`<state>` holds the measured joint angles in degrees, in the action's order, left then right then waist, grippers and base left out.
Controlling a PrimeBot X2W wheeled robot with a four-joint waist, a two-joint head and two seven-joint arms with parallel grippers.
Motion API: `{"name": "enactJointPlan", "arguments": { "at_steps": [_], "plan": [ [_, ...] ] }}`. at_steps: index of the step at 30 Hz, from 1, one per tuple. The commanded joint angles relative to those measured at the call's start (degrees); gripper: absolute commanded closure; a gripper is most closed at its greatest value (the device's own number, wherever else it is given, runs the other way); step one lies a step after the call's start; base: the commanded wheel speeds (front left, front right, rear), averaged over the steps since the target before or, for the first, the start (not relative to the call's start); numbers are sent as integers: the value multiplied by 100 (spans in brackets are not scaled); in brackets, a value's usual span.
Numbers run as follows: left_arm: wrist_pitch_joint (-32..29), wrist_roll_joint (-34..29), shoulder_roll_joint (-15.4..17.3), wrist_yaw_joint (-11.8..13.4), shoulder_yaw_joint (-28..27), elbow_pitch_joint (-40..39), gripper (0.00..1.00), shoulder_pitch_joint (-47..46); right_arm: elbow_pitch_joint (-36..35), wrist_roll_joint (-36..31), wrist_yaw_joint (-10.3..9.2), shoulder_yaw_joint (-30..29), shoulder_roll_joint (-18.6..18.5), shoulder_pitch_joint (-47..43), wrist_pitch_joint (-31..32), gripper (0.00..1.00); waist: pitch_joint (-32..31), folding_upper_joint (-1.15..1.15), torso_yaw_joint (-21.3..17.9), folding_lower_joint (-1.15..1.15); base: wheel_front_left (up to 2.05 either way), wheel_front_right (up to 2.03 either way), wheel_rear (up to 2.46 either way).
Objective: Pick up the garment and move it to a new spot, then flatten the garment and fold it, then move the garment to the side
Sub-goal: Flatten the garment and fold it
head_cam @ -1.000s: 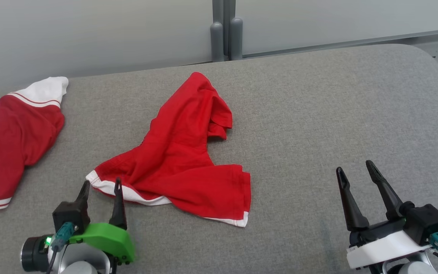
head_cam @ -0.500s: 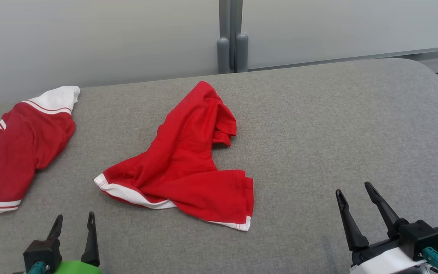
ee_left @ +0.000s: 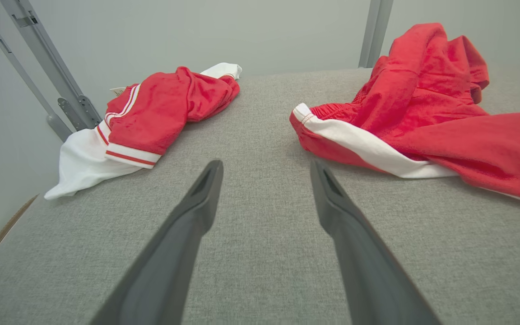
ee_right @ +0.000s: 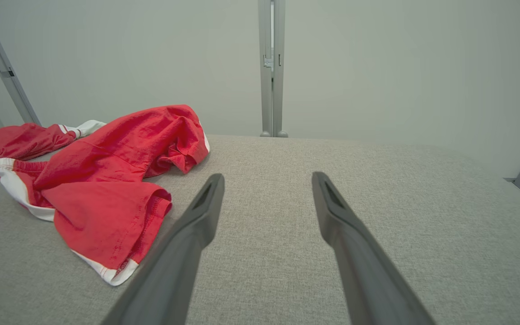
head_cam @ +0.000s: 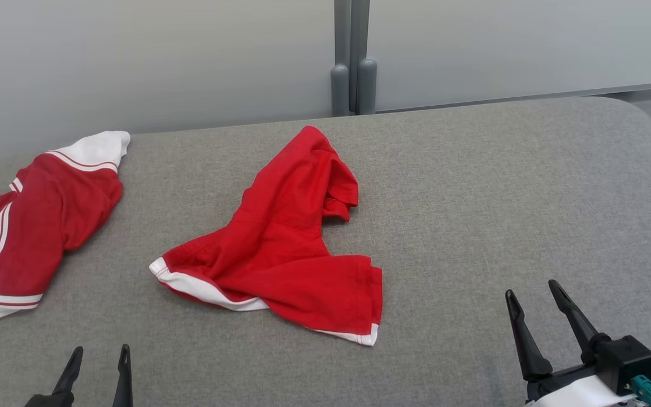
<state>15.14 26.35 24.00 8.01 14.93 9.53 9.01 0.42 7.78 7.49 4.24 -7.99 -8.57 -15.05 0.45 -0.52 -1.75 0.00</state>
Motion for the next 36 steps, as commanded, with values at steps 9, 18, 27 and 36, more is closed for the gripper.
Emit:
{"name": "enactJointPlan", "arguments": {
  "at_steps": [9,18,27,36],
  "plan": [
    [3,-562,-397,-548,-726,-29,0,128,-22,-64,0,-185,-13,18,-16,0,58,52,70,0,0,0,0],
    [3,-964,-807,-1086,-1340,3,0,336,38,-72,-1,-261,-59,-96,-16,0,-69,52,76,0,0,0,0],
    [3,-1241,-1048,-1355,-1750,45,0,301,51,-87,0,-265,-27,-34,-16,0,-61,52,38,0,0,0,0],
    [3,-1460,-1228,-1462,-1995,26,0,299,32,-108,0,-211,-17,-52,-16,0,-65,52,0,0,0,0,0]
  ]
}}
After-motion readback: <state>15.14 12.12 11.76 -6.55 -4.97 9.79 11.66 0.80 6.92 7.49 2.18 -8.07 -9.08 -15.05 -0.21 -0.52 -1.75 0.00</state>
